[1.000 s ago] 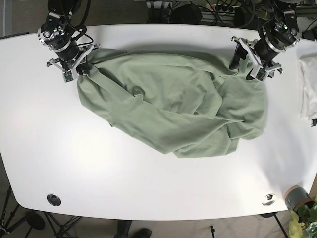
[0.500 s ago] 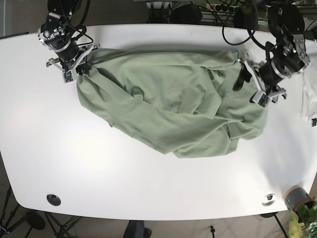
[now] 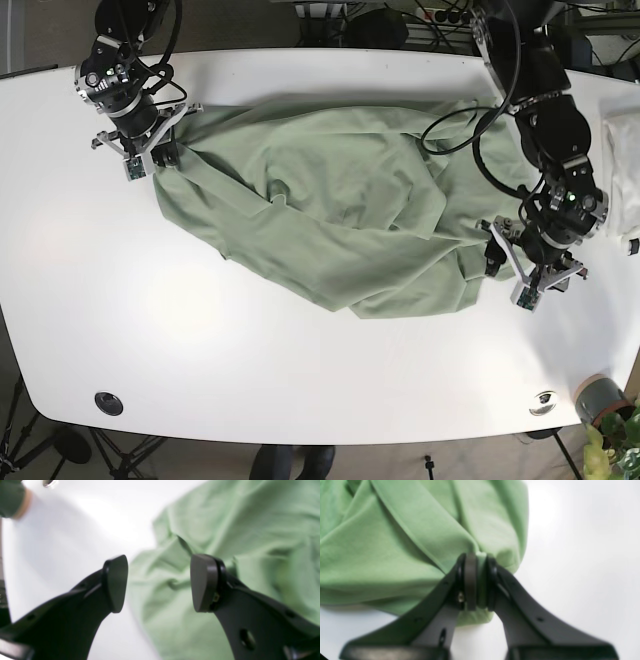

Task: Fold the T-shirt properly
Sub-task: 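Move the left gripper along the shirt and grasp a lower fold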

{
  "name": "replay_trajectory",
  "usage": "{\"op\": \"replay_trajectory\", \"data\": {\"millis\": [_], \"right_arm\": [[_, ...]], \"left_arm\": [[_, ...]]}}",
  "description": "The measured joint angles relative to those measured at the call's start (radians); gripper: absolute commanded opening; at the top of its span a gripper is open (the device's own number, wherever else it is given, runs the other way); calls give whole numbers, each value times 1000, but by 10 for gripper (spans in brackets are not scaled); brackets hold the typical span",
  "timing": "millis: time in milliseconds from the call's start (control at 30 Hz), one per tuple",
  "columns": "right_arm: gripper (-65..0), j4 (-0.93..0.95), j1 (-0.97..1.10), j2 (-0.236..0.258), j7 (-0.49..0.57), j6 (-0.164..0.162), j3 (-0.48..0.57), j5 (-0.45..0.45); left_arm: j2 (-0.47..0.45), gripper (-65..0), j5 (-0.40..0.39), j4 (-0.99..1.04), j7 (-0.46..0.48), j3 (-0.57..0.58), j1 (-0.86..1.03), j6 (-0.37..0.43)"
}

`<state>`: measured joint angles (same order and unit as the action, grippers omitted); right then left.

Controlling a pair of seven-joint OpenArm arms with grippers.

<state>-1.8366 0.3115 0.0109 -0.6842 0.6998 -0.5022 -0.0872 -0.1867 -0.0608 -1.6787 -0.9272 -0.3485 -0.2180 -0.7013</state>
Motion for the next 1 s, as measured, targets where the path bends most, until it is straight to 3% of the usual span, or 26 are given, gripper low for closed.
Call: {"op": "replay_trajectory", "data": {"millis": [100,267,633,767,1000], "right_arm": [[-650,1,-6,0,-12,0,-1,5],[-650,1,-19,0,0,0,1,0],[-650,2,-30,0,-5,0,0,2],[-650,2,-30,0,-5,0,-1,1],[-650,2,-27,1,-5,0,-1,1]], "left_arm": [[18,-278,77,109,15,2,-85,2],[16,-278,148,364,187,-2,-198,4],[-19,-278,150,922,480,-2,-386,5],[-53,-275,150,1088,582,-4,-439,82],[-90,-272,151,1236,658,-2,-461,126]]}}
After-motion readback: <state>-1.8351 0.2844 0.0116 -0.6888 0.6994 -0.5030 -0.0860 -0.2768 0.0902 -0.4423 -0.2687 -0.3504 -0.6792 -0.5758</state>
